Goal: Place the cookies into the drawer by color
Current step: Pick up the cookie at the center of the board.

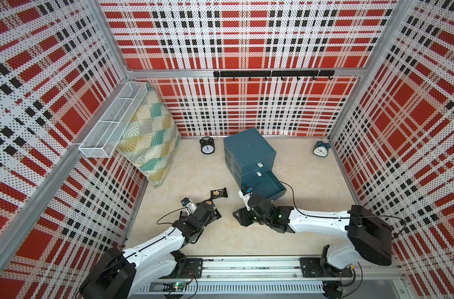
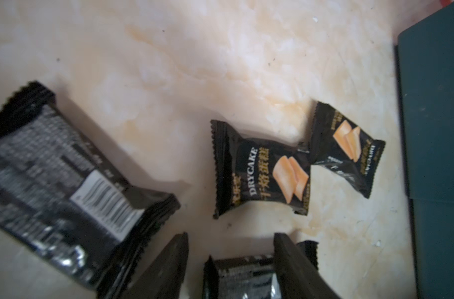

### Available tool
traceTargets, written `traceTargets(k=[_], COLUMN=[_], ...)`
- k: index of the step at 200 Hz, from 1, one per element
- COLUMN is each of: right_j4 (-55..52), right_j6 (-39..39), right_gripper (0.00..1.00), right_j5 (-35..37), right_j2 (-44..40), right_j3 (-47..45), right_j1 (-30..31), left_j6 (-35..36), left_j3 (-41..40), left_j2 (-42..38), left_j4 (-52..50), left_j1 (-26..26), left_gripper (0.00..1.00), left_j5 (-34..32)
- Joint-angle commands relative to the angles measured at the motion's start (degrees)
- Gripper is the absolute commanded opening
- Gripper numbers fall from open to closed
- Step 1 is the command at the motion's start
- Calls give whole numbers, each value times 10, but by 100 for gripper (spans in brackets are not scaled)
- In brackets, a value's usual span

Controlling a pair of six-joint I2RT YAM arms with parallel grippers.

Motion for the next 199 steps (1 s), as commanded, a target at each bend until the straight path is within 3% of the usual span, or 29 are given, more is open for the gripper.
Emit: traceTargets(k=[1,77,156,199], right_j4=[6,26,45,63], right_j6=[18,38,61,74], right_gripper=[47,37,29,12], right_j5=[-3,-56,-97,-100], right_j2=[40,170,258,258], right_j3=[36,125,171,160], right_j1=[6,6,7,7], left_j6=[41,82,95,97], left_j3=[-31,-64,-73,-72], left_j2=[-1,-69,-56,-57], left_j4=[34,60,81,87], left_j1=[12,38,44,44], left_gripper=[57,54,53,53], left_j5=[57,94,114,124])
